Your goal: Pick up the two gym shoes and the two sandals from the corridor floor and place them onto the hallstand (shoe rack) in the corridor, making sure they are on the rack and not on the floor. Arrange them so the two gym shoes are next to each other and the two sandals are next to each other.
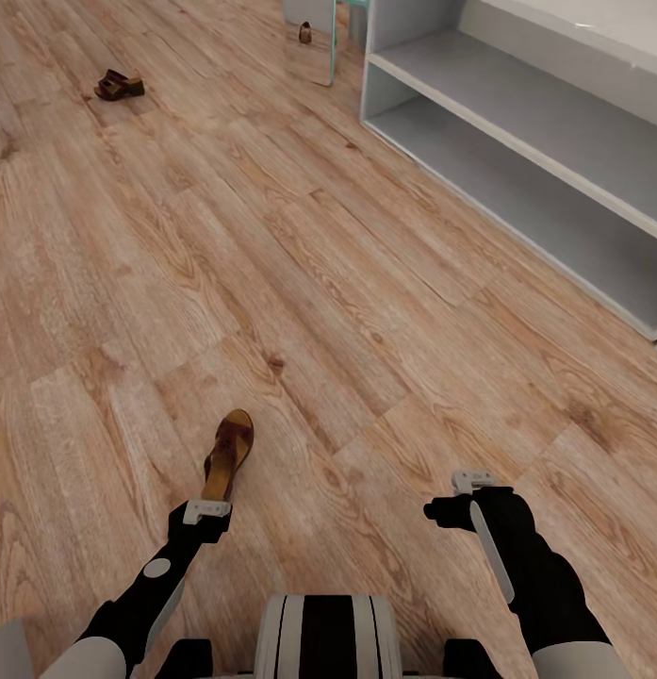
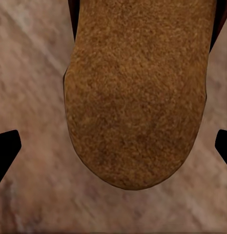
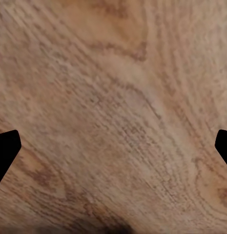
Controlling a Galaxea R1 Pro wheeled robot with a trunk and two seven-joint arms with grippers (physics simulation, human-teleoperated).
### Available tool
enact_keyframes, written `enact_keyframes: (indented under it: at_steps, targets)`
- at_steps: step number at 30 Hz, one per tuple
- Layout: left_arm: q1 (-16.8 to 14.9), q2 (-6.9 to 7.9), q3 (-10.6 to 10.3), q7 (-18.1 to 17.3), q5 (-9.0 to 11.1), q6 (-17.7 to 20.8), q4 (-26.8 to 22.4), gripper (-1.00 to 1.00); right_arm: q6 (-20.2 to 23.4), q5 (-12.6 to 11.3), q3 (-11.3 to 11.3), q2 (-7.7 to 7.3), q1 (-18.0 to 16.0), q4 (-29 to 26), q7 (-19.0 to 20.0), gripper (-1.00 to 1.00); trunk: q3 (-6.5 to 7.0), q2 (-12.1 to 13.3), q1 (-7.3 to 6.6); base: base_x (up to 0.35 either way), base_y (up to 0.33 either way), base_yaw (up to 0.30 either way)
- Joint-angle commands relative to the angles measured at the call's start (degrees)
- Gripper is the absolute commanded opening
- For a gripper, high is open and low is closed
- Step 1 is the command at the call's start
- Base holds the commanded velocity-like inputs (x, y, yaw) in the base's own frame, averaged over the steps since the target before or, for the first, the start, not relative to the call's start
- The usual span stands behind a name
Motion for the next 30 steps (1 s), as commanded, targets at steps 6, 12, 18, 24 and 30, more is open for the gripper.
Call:
enact_keyframes:
  at_steps: [6,12,18,24,30]
  targets:
    - [0.0,0.01,0.0,0.0,-0.5,-0.2,0.0,1.00,0.2,-0.1,0.0,-0.01,0.0,0.0,0.0,1.00,-0.09,0.0,-0.01,0.000,0.000,0.000]
    - [0.0,0.01,0.0,0.0,-0.5,-0.2,0.0,1.00,0.2,0.0,-0.1,-0.01,0.0,0.0,0.0,1.00,-0.10,0.0,-0.01,0.000,0.000,0.000]
    - [0.0,0.01,0.0,0.0,-0.5,-0.2,0.0,1.00,0.2,0.0,-0.1,-0.01,0.0,0.0,0.0,1.00,-0.10,0.0,-0.01,0.000,0.000,0.000]
    - [0.0,-0.05,0.0,0.0,-0.5,-0.2,0.0,1.00,0.2,0.0,-0.1,-0.01,0.0,0.0,0.0,1.00,-0.10,0.0,-0.01,0.000,0.000,0.000]
    - [0.0,-0.01,0.0,0.0,-0.6,-0.2,0.0,1.00,0.2,-0.1,-0.1,-0.01,0.0,0.0,0.0,1.00,-0.10,0.0,-0.01,0.021,0.000,0.000]
